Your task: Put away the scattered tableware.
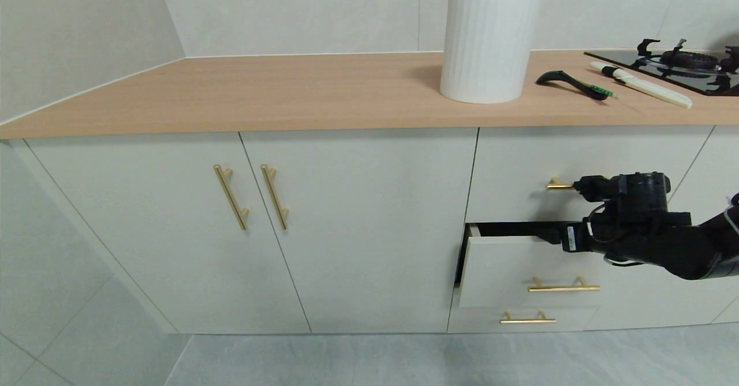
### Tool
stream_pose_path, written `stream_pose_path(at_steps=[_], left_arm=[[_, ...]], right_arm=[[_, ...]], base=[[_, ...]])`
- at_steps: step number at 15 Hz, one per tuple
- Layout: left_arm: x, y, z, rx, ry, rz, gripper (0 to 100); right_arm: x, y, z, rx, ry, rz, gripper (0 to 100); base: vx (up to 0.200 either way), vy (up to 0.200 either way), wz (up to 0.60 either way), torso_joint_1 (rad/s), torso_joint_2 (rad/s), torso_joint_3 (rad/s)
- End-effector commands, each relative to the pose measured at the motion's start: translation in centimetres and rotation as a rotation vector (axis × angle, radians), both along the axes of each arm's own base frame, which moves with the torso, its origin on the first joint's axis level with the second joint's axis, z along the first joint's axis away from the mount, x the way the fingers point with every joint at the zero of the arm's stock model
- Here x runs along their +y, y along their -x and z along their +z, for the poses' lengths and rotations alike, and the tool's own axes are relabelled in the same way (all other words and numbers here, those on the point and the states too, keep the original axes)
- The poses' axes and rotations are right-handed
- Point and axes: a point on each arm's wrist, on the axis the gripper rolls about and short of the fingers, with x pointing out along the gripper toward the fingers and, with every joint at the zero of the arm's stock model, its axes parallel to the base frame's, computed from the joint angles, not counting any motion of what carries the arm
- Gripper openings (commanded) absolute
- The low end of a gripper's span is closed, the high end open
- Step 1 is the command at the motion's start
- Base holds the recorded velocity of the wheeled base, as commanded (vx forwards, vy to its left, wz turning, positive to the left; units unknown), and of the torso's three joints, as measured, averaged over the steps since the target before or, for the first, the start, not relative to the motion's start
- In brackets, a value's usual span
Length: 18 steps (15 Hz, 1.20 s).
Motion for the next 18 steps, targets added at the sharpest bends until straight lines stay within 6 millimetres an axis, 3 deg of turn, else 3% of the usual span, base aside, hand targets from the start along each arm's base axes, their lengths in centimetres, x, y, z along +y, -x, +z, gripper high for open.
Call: stream_pose_path(at_steps=[1,4,6,9,11,14,18], left_arm=[[0.0,0.0,0.0,0.000,0.001,0.001,100],[0.0,0.0,0.0,0.000,0.001,0.001,100],[0.0,0.0,0.0,0.001,0.001,0.001,100],[0.0,0.0,0.0,0.000,0.001,0.001,100],[0.0,0.0,0.0,0.000,0.001,0.001,100],[0.0,0.0,0.0,0.000,0.001,0.001,100],[0.0,0.0,0.0,0.001,0.001,0.001,100]], right_arm=[[0.0,1.2,2.5,-0.020,-0.002,0.006,100],[-0.1,2.3,2.5,0.067,0.034,0.031,100],[-0.2,4.1,3.1,0.165,0.039,0.033,100],[-0.4,7.8,4.9,0.301,0.043,0.035,100],[-0.6,12.1,5.4,0.438,0.047,0.038,100],[-0.9,16.4,6.4,0.407,0.044,0.039,100],[-1.1,20.1,8.0,0.401,0.044,0.039,100]], base=[[0.000,0.000,0.00,0.000,0.00,0.000],[0.000,0.000,0.00,0.000,0.00,0.000],[0.000,0.000,0.00,0.000,0.00,0.000],[0.000,0.000,0.00,0.000,0.00,0.000],[0.000,0.000,0.00,0.000,0.00,0.000],[0.000,0.000,0.00,0.000,0.00,0.000],[0.000,0.000,0.00,0.000,0.00,0.000]])
